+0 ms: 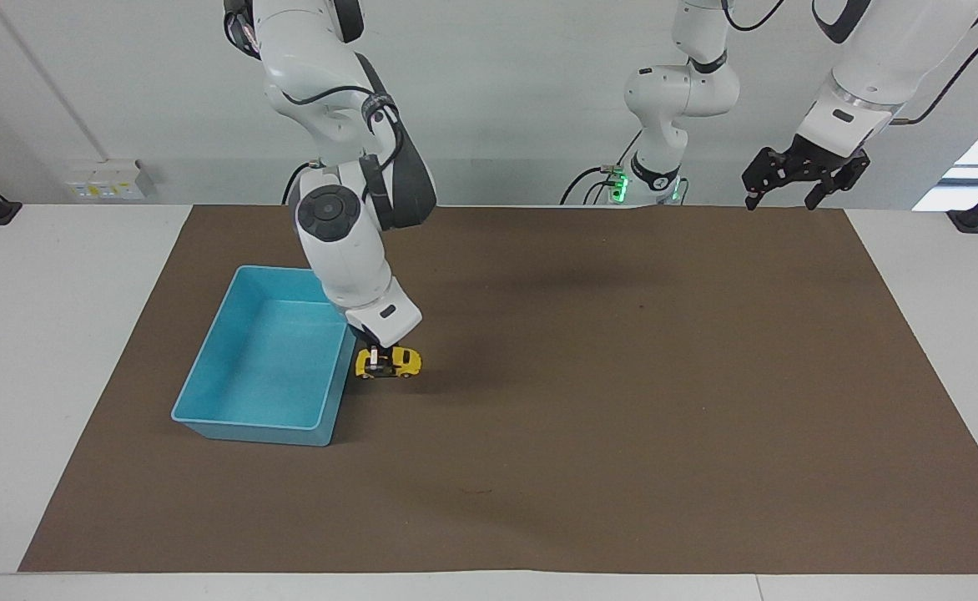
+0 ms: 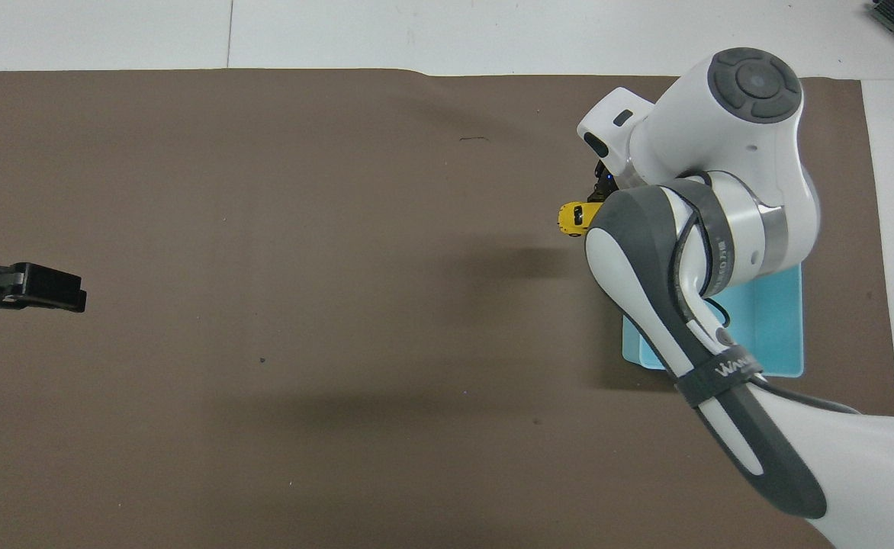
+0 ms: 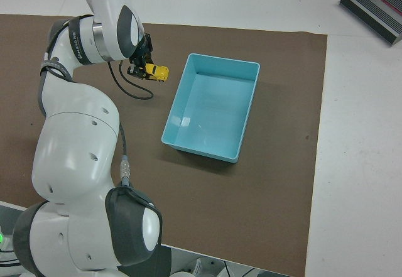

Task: Wind up and store yellow beetle car
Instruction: 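Close the right gripper on the yellow car, then lift the car with the right gripper into the blue box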

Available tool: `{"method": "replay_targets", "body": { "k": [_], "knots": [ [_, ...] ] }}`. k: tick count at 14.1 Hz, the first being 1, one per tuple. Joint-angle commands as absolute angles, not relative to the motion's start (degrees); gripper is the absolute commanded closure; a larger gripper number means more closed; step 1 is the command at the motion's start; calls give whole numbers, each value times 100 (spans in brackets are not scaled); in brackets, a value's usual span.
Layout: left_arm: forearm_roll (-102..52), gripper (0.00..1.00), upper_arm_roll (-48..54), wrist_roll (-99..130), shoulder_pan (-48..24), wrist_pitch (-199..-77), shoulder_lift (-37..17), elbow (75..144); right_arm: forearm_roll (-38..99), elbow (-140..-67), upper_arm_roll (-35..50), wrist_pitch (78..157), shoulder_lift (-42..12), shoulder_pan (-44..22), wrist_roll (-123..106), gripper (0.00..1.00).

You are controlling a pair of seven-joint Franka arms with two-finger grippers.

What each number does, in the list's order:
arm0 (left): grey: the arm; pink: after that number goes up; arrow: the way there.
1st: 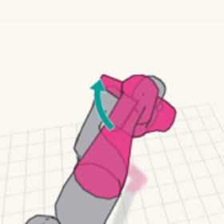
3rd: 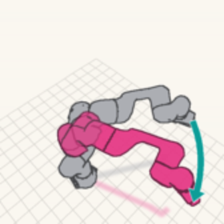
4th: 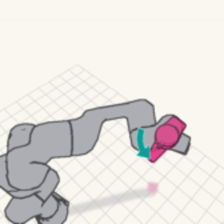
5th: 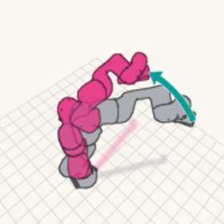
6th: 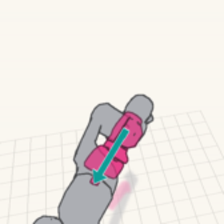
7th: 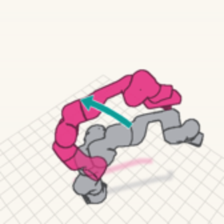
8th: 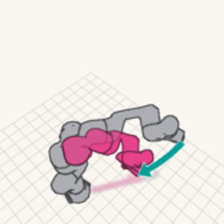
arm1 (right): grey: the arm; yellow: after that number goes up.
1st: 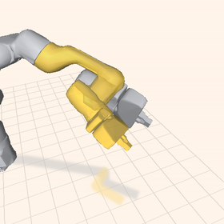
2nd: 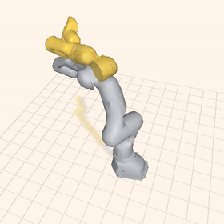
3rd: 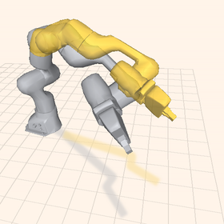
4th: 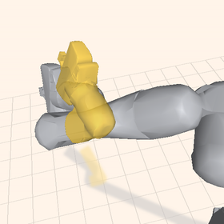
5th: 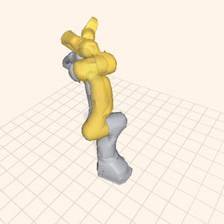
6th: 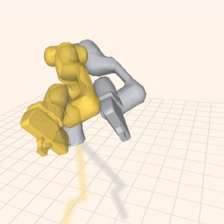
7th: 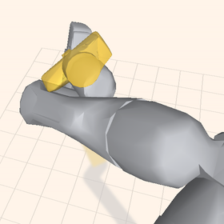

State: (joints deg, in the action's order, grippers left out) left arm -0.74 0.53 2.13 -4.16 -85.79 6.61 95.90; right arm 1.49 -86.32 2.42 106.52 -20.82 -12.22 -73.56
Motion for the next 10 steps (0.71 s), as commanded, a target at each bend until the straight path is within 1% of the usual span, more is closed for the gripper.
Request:
{"method": "replay_targets", "body": {
  "k": [1, 4, 8, 10],
  "knots": [
    [-35, 0, 105, 176, -343, -8517, 712, 9580, 176, -8710, 281, 10381, -1907, -871, -7426, 92],
    [-35, 0, 105, 176, -334, -8517, 712, 9580, 220, -8858, 281, 10196, -1811, -440, -7987, 92],
    [-35, 0, 105, 176, -334, -8517, 712, 9580, 202, -9447, 281, 10256, -1495, -168, -8156, 92],
    [-35, 0, 105, 176, -334, -8517, 712, 9580, 202, -9833, 272, 10414, -1311, -71, -8156, 92]
  ]
}}
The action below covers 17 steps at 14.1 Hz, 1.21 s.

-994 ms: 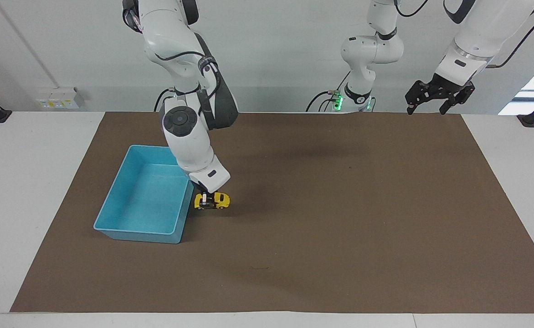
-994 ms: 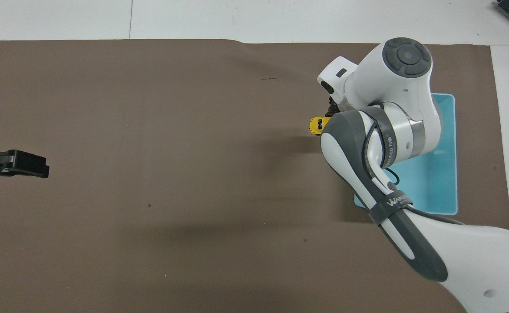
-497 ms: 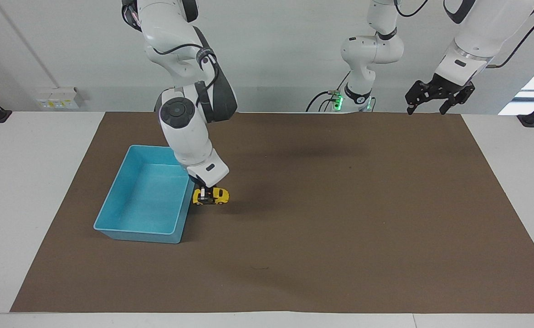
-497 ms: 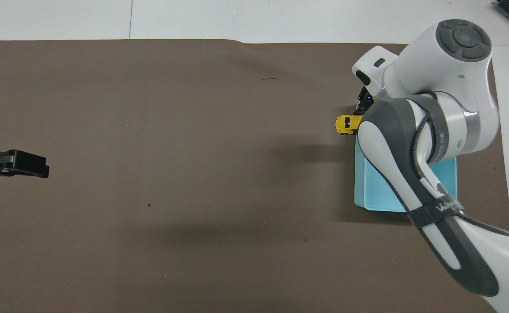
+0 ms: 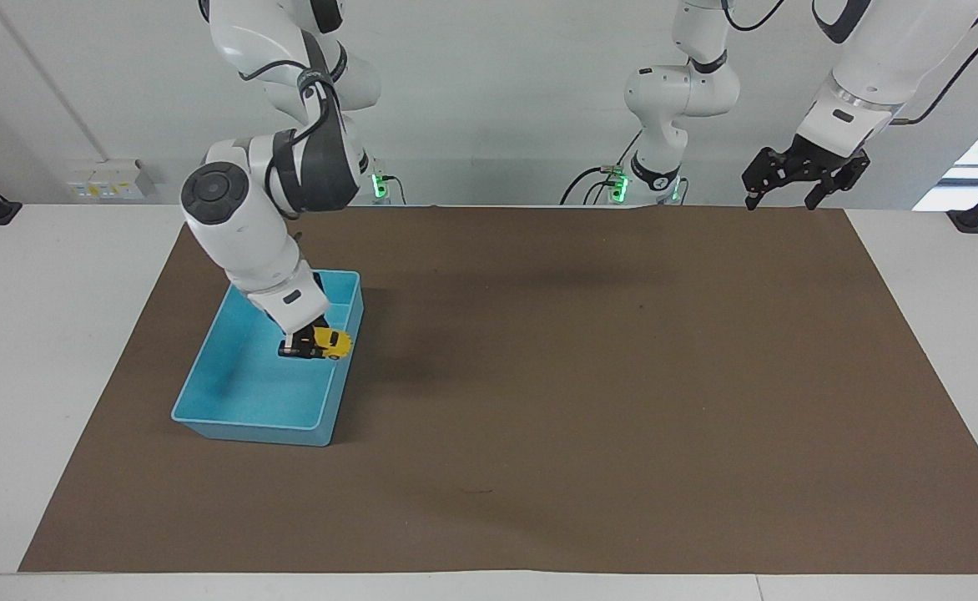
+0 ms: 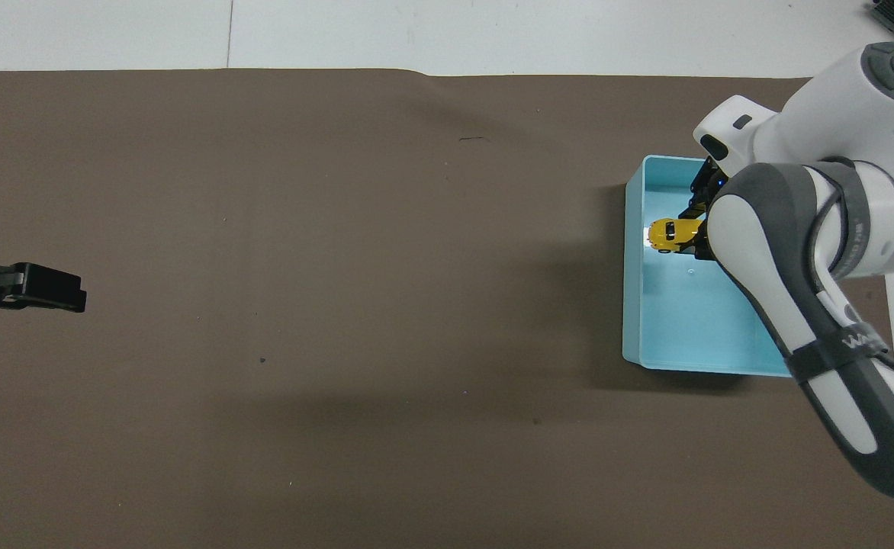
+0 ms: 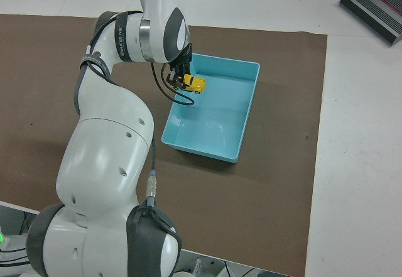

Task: Wind up and store yellow beetle car
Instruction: 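Lift the car with the right gripper into the blue box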

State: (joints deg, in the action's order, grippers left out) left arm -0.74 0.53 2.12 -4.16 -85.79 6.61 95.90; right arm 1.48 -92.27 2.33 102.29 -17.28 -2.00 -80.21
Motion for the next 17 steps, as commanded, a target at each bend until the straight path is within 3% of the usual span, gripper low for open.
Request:
{"method": "replay_targets", "body": {
  "k": [1, 8, 17],
  "knots": [
    [-35, 0, 105, 176, -334, -8517, 712, 9580, 133, -10018, 272, 10580, -1231, -9, -8217, 92],
    [-35, 0, 105, 176, -343, -8517, 712, 9580, -9, -11442, 246, 11759, -598, 219, -8560, 92],
    [-35, 0, 97, 176, -334, -8517, 712, 9580, -176, -12128, 255, 12891, -668, 457, -8877, 92]
  ]
}}
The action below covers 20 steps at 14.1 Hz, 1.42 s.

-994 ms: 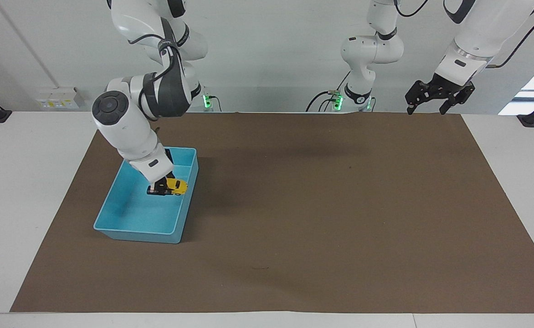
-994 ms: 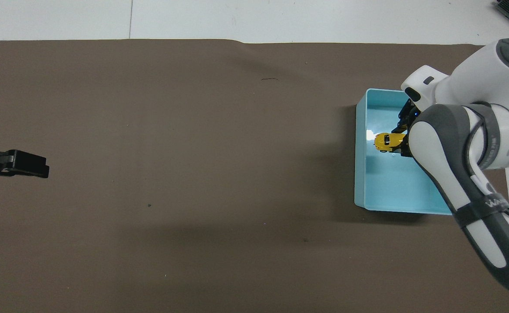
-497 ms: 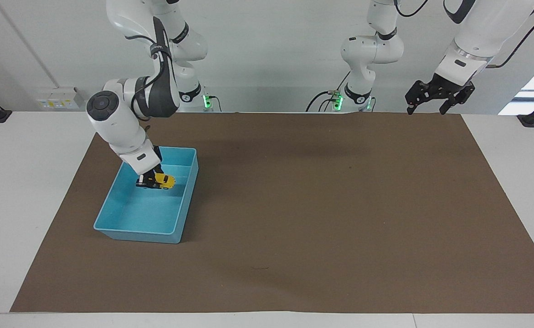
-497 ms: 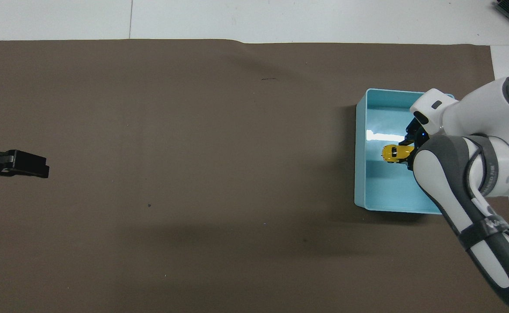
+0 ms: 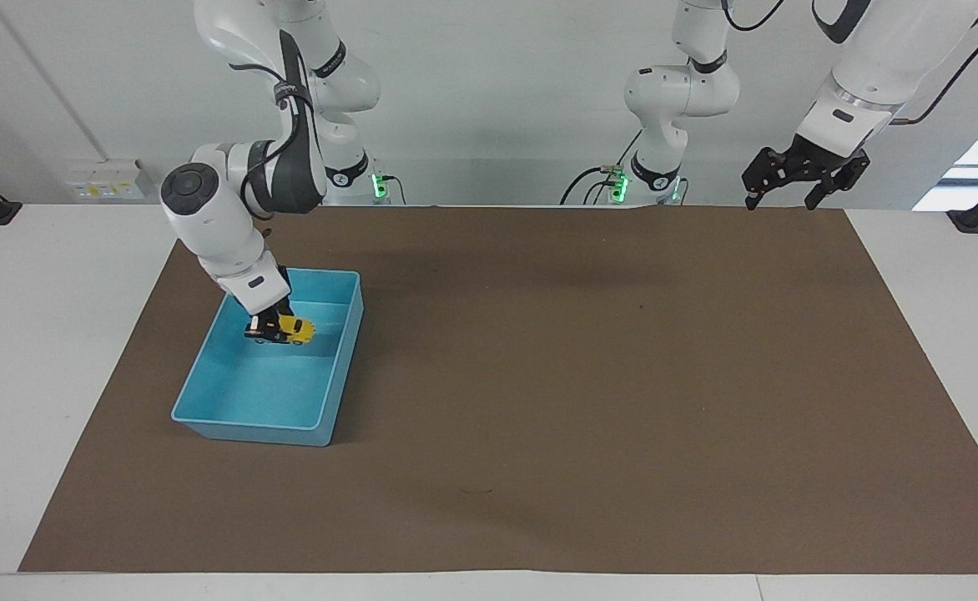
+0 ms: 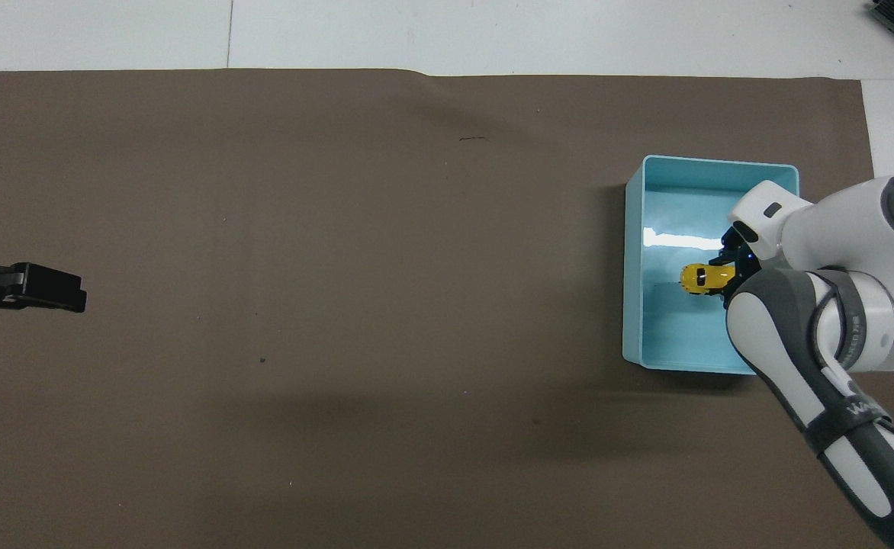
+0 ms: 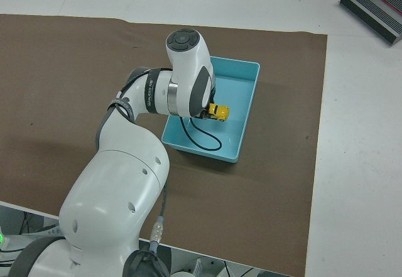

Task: Wind up and store yellow beetle car
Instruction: 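Lift the car with the right gripper into the blue box, then lower the car onto the box floor and open the right gripper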

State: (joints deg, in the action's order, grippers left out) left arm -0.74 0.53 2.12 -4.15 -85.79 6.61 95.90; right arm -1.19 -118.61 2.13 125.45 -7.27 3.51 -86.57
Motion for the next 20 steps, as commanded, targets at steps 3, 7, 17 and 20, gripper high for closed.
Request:
{"method": "replay_targets", "body": {
  "k": [3, 7, 17, 20],
  "knots": [
    [-35, 0, 105, 176, -343, -8517, 712, 9580, -176, -12173, 255, 13069, -816, 448, -8903, 92],
    [-35, 0, 105, 176, -343, -8517, 712, 9580, -176, -12252, 255, 13359, -984, 475, -9088, 92],
    [-35, 0, 105, 176, -334, -8517, 712, 9580, -176, -12252, 255, 13561, -1204, 466, -9062, 84],
    [-35, 0, 105, 176, -334, -8517, 712, 9580, -176, -12243, 264, 13553, -1204, 466, -9053, 69]
  ]
}}
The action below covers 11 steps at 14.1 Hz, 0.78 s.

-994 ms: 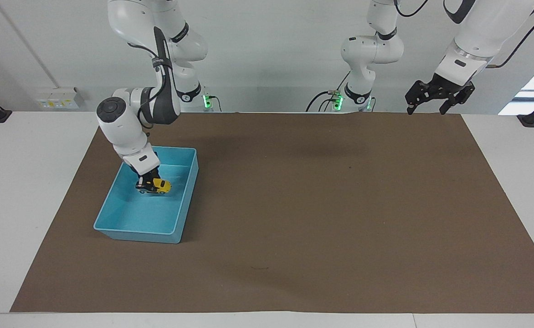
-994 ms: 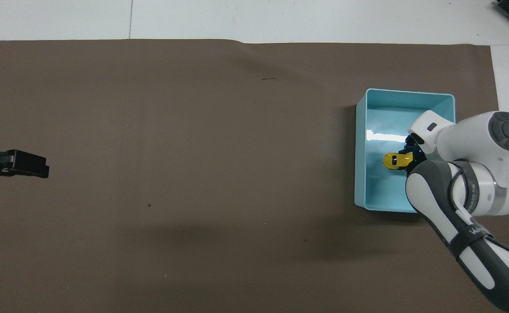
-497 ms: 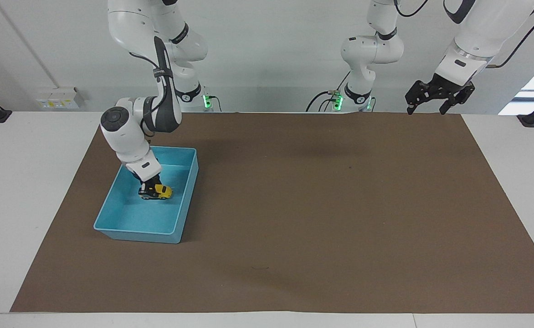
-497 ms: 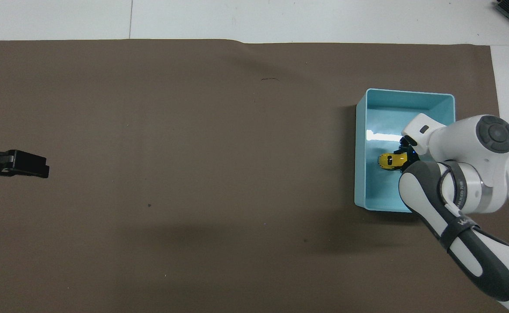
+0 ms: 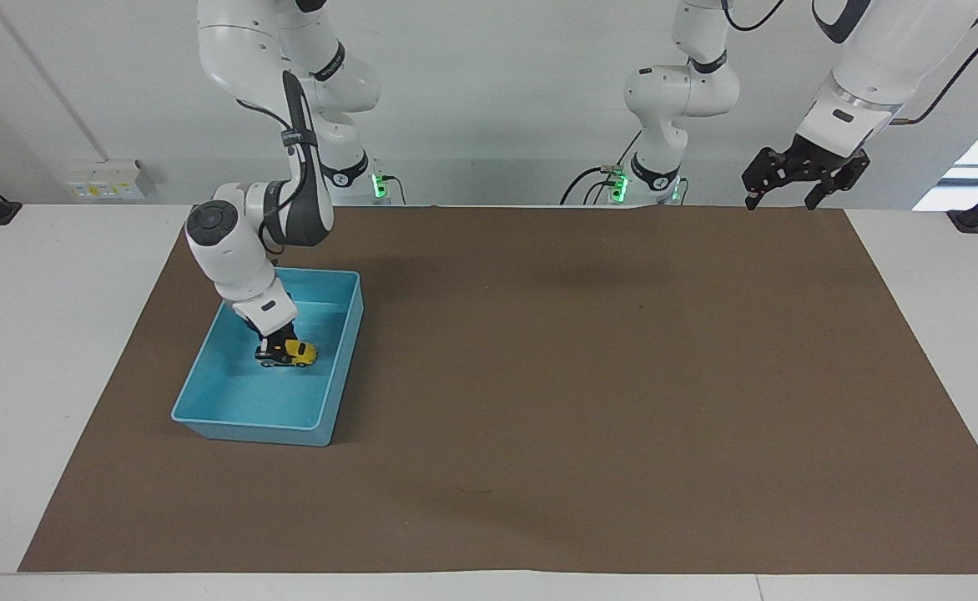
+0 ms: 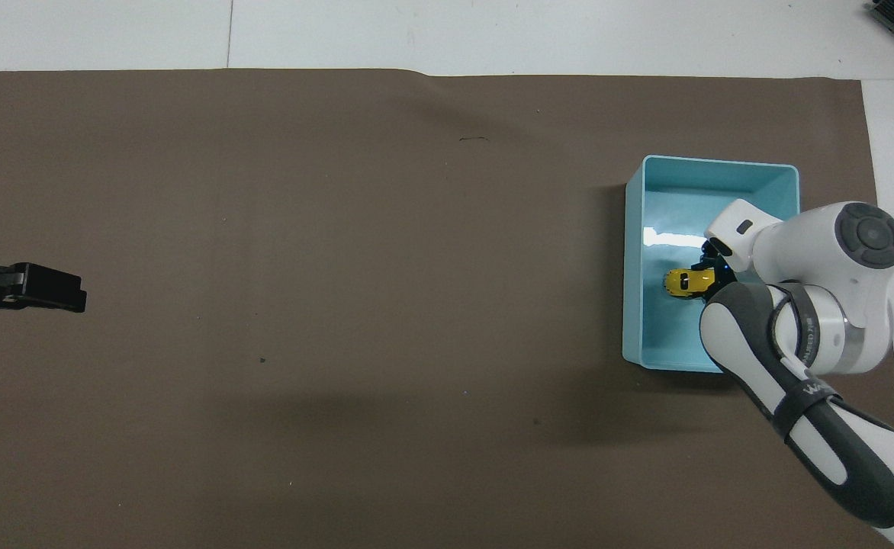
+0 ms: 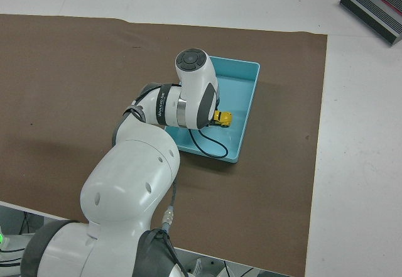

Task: Wind up and store yellow beetle car
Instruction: 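Lower the car onto the box floor and open the right gripper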

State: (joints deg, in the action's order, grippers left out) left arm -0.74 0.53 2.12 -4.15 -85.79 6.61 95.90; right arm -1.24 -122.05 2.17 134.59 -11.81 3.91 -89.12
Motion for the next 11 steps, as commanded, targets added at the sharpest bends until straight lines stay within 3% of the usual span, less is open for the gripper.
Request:
{"method": "replay_targets", "body": {
  "k": [1, 3, 11],
  "knots": [
    [-35, 0, 105, 176, -343, -8517, 712, 9580, -176, -12226, 264, 13544, -1213, 457, -9027, 37],
    [-35, 0, 105, 176, -343, -8517, 712, 9580, -176, -12086, 264, 13465, -1274, 448, -9035, 3],
    [-35, 0, 105, 176, -343, -8517, 712, 9580, -70, -11286, 272, 12648, -1266, 396, -9000, 0]
  ]
}}
